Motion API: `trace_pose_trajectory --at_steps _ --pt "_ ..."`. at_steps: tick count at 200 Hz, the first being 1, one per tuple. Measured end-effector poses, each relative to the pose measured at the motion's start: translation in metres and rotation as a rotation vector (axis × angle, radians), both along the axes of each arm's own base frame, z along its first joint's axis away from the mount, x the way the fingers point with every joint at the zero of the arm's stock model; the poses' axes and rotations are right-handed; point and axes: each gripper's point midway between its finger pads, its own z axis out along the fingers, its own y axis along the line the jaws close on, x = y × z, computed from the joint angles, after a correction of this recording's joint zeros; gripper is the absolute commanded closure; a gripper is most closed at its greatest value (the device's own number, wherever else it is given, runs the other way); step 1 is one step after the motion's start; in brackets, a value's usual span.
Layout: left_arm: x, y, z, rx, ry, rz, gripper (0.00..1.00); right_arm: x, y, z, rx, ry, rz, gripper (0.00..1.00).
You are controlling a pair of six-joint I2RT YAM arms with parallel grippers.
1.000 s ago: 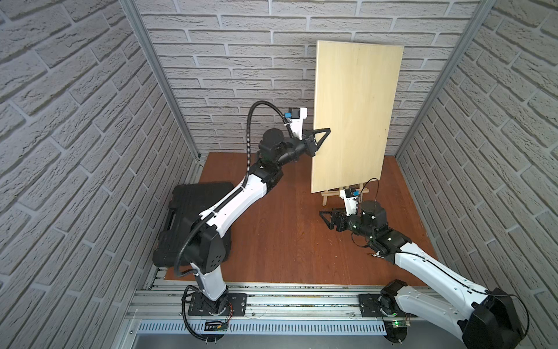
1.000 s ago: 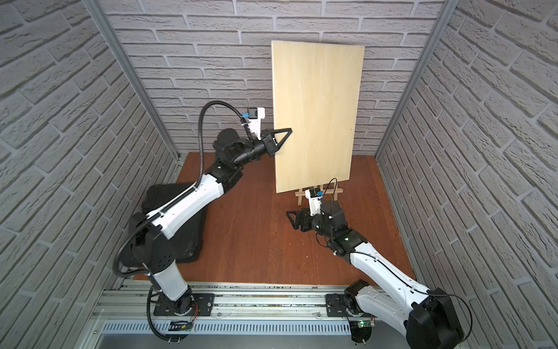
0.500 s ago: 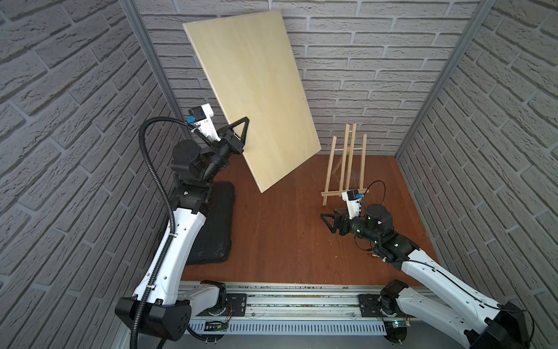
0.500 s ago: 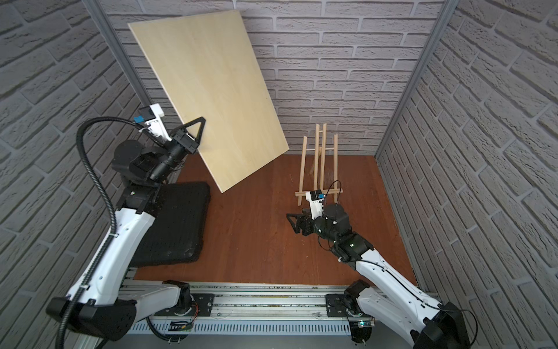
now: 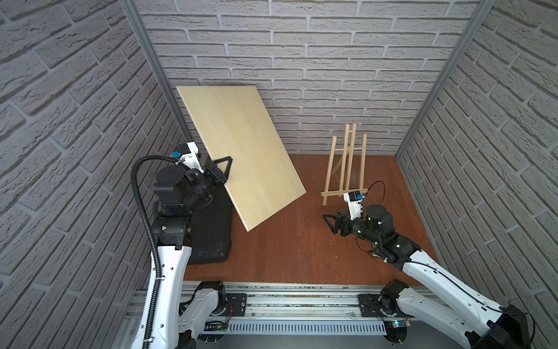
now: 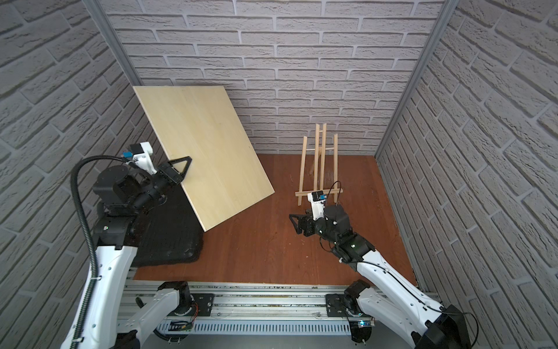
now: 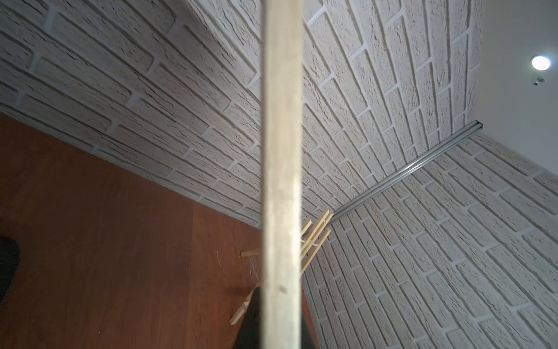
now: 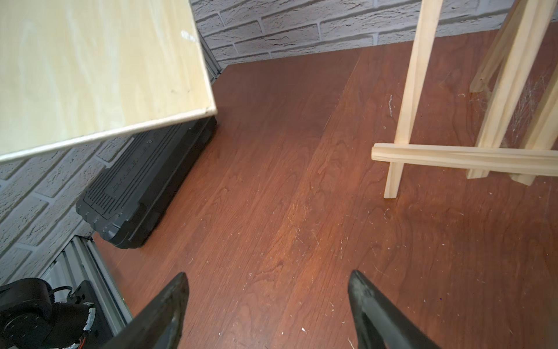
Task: Disassemble the easel
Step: Place the drawing board at the center of the board.
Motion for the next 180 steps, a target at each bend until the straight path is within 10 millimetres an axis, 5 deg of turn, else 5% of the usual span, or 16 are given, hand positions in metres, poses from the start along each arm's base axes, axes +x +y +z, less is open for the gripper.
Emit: trace_pose_trajectory --at_steps 113,180 --pt "0.011 -0.041 -0.074 -0.037 0.319 -0.223 1.0 0.013 0.007 -0.021 -0.071 0.134 -0.001 0.18" --pt "0.037 -0.062 -0.164 -0.014 0.564 -0.299 1.0 0.014 -0.006 -0.032 -0.122 0.17 -0.056 0.18"
